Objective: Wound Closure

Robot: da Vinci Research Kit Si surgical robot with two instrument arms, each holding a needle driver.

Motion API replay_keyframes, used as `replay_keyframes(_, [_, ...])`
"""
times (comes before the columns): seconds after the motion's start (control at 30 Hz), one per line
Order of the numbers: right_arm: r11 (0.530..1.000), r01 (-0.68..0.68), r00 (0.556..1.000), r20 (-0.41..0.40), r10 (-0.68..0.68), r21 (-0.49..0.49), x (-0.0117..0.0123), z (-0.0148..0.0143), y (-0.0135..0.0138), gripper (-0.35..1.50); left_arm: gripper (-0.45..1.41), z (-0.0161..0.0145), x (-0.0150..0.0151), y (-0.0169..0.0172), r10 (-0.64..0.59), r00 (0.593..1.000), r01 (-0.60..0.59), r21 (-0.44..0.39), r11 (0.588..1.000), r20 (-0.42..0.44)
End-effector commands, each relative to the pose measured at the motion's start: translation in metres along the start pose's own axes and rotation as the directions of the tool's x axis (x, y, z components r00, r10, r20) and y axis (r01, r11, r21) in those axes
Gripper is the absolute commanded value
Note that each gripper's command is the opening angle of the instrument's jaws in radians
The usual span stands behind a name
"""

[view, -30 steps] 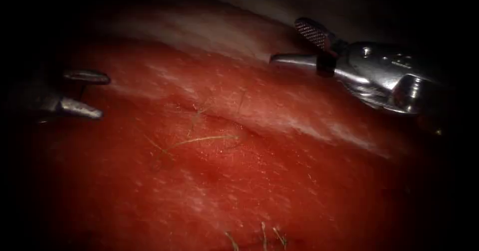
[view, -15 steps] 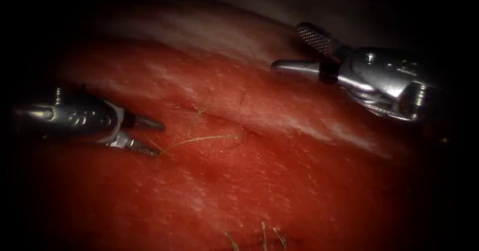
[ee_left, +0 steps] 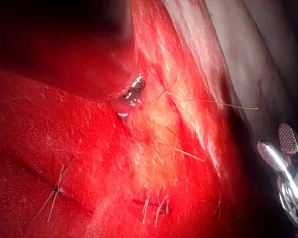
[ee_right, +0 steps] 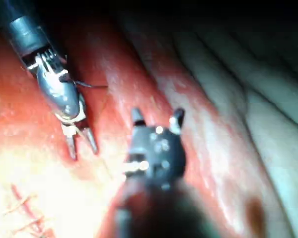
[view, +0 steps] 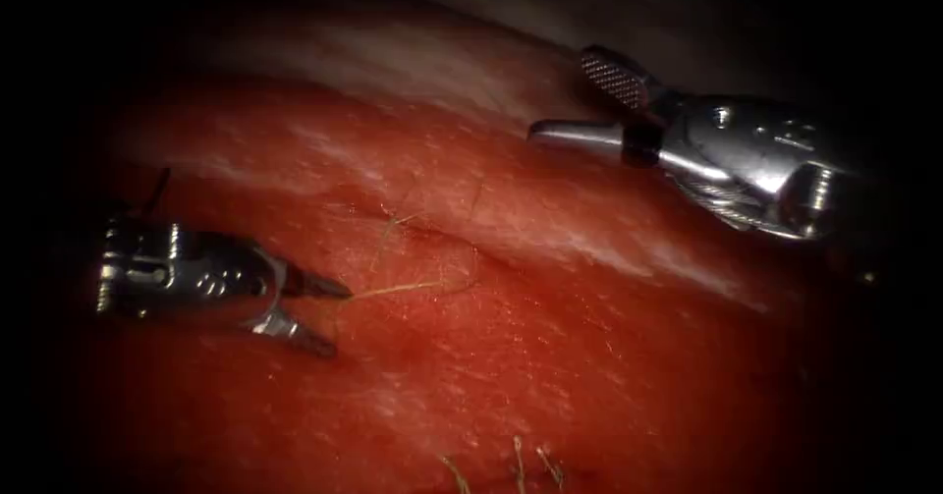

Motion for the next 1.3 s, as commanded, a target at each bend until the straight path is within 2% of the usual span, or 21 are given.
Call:
replay_keyframes(0.03, [1.000, 0.000, 1.000, -0.006, 0.000, 0.004, 0.0003, 0.0011, -0.0005, 1.31, 0.18, 0.0005, -0.0005, 0.0001, 0.002, 1.000, -0.002, -0.011, 1.000, -0.005])
replay_keyframes(0.1, [1.000, 0.000, 1.000, -0.006, 0.000, 0.003, 0.0003, 0.0012, -0.0006, 1.31, -0.35, 0.0001, -0.0010, 0.0002, -0.012, 1.000, 0.012, -0.022, 1.000, -0.009])
replay_keyframes(0.17, [1.000, 0.000, 1.000, -0.011, 0.000, 0.006, 0.0002, 0.0013, -0.0008, 1.31, -0.35, -0.0010, -0.0011, -0.0003, -0.067, 0.998, 0.066, -0.036, 0.997, -0.012])
replay_keyframes(0.33, [0.999, 0.013, 1.000, -0.008, -0.013, 0.040, -0.0006, 0.0021, -0.0011, 1.28, -0.35, -0.0040, -0.0003, -0.0014, -0.125, 0.991, 0.125, 0.005, 0.992, -0.054])
replay_keyframes(0.37, [0.996, 0.019, 1.000, 0.006, -0.019, 0.082, -0.0012, 0.0025, -0.0013, 1.21, -0.35, -0.0049, 0.0002, -0.0015, -0.136, 0.988, 0.137, 0.017, 0.990, -0.069])
replay_keyframes(0.47, [0.992, 0.026, 0.999, 0.018, -0.029, 0.122, -0.0021, 0.0036, -0.0016, 1.18, -0.35, -0.0057, 0.0008, -0.0017, -0.143, 0.986, 0.147, 0.038, 0.988, -0.088])
replay_keyframes(0.53, [0.984, 0.031, 0.999, 0.023, -0.036, 0.173, -0.0026, 0.0044, -0.0020, 1.03, -0.35, -0.0062, 0.0012, -0.0019, -0.149, 0.984, 0.154, 0.054, 0.987, -0.095])
replay_keyframes(0.57, [0.972, 0.037, 0.999, 0.029, -0.045, 0.232, -0.0033, 0.0052, -0.0024, 0.71, -0.35, -0.0068, 0.0015, -0.0022, -0.155, 0.982, 0.164, 0.077, 0.983, -0.106])
replay_keyframes(0.6, [0.965, 0.045, 0.998, 0.038, -0.057, 0.259, -0.0036, 0.0056, -0.0026, 0.53, -0.35, -0.0071, 0.0017, -0.0023, -0.159, 0.980, 0.170, 0.086, 0.982, -0.116])
replay_keyframes(0.63, [0.955, 0.066, 0.996, 0.046, -0.082, 0.288, -0.0040, 0.0060, -0.0027, 0.16, -0.35, -0.0076, 0.0018, -0.0025, -0.163, 0.978, 0.176, 0.096, 0.980, -0.128])
replay_keyframes(0.67, [0.941, 0.099, 0.992, 0.047, -0.120, 0.324, -0.0044, 0.0063, -0.0029, -0.33, -0.35, -0.0082, 0.0020, -0.0028, -0.157, 0.977, 0.173, 0.102, 0.980, -0.148])
replay_keyframes(0.77, [0.900, 0.157, 0.976, 0.077, -0.205, 0.407, -0.0062, 0.0073, -0.0036, -0.35, -0.35, -0.0099, 0.0026, -0.0034, -0.161, 0.963, 0.189, 0.118, 0.975, -0.215])
replay_keyframes(0.83, [0.879, 0.187, 0.955, 0.130, -0.267, 0.438, -0.0082, 0.0085, -0.0044, -0.35, -0.35, -0.0118, 0.0033, -0.0041, -0.170, 0.937, 0.219, 0.134, 0.967, -0.305])
replay_keyframes(0.87, [0.865, 0.200, 0.949, 0.129, -0.287, 0.460, -0.0095, 0.0091, -0.0050, -0.35, -0.35, -0.0128, 0.0036, -0.0048, -0.178, 0.917, 0.241, 0.142, 0.960, -0.357])
replay_keyframes(0.97, [0.829, 0.211, 0.939, 0.127, -0.318, 0.518, -0.0106, 0.0099, -0.0063, -0.35, -0.35, -0.0136, 0.0040, -0.0063, -0.191, 0.889, 0.289, 0.184, 0.940, -0.417])
replay_keyframes(1.03, [0.813, 0.216, 0.938, 0.116, -0.326, 0.540, -0.0106, 0.0102, -0.0069, -0.35, -0.35, -0.0130, 0.0039, -0.0070, -0.196, 0.875, 0.312, 0.207, 0.927, -0.442])
replay_keyframes(1.13, [0.830, 0.239, 0.941, 0.091, -0.326, 0.504, -0.0102, 0.0104, -0.0069, -0.35, -0.35, -0.0110, 0.0033, -0.0074, -0.194, 0.874, 0.320, 0.227, 0.920, -0.446])
replay_keyframes(1.3, [0.824, 0.239, 0.939, 0.094, -0.331, 0.514, -0.0107, 0.0104, -0.0074, -0.35, -0.35, -0.0088, 0.0026, -0.0083, -0.199, 0.869, 0.332, 0.235, 0.914, -0.454])
